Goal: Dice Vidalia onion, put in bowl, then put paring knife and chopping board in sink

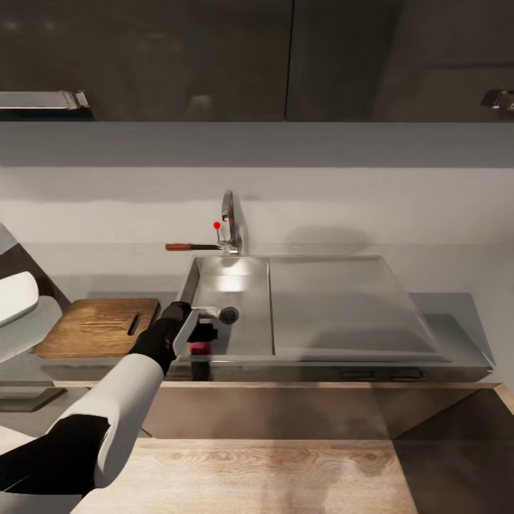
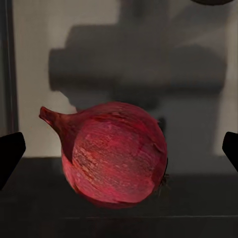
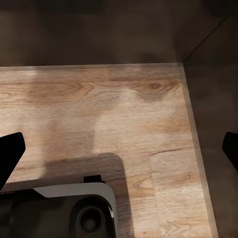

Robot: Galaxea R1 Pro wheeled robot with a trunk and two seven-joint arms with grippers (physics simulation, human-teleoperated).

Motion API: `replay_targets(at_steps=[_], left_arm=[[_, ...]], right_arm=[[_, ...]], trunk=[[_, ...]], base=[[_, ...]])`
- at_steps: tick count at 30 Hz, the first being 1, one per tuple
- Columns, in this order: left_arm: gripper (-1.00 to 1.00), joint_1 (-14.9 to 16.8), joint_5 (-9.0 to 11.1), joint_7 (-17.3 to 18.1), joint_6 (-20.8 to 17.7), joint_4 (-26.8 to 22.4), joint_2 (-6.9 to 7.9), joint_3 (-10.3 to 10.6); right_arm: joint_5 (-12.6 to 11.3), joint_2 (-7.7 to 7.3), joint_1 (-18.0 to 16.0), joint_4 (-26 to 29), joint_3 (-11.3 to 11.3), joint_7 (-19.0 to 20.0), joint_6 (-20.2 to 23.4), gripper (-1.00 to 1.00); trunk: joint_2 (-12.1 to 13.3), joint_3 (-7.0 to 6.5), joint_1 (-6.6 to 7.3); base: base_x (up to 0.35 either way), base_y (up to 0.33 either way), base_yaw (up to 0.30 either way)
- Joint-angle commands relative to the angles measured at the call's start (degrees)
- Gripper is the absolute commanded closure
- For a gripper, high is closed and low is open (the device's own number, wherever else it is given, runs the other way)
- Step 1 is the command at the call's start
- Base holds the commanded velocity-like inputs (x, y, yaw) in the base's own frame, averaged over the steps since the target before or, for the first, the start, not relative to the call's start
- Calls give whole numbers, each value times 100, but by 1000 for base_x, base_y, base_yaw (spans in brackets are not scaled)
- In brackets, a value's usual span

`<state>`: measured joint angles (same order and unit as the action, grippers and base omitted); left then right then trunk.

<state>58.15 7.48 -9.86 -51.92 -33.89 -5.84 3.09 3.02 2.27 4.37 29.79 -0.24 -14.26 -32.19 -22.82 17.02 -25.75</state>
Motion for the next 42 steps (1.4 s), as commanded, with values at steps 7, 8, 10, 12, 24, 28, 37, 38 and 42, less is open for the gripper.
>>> replay_targets(at_steps=[7,8,10,12,24,28,37,38,42], left_arm=[[-100,69,106,14,-84,-67,-62,90],[-100,102,106,46,-115,-99,-95,122],[-100,166,102,111,-177,-164,-135,175],[-100,231,93,175,-241,-228,-131,199],[-100,621,89,379,-579,-615,-109,244],[-100,751,87,379,-574,-744,-93,246],[-100,1049,87,371,-582,-810,-82,252],[-100,1049,87,371,-583,-782,-83,252],[-100,1049,83,359,-589,-540,-84,253]], right_arm=[[77,68,-63,71,-11,-42,-62,-100],[77,100,-96,71,-11,-44,-90,-100],[76,125,-112,71,-13,-43,-83,-100],[76,158,-141,27,-17,-42,-73,-100],[76,195,-170,-53,-20,-46,-74,-100],[76,196,-171,-60,-20,-52,-69,-100],[76,204,-173,-64,-20,-59,-53,-100],[76,204,-173,-65,-20,-59,-53,-100],[76,204,-173,-69,-20,-59,-51,-100]], trunk=[[-10,9,-3],[-10,9,-3],[-10,9,-3],[-10,9,-3],[-10,9,-3],[-10,9,-3],[-10,9,-3],[-10,9,-3],[-10,9,-3]], base=[[0,0,0],[0,0,0],[0,0,0],[0,0,0],[48,0,0],[19,0,0],[1,0,0],[0,0,0],[0,0,0]])
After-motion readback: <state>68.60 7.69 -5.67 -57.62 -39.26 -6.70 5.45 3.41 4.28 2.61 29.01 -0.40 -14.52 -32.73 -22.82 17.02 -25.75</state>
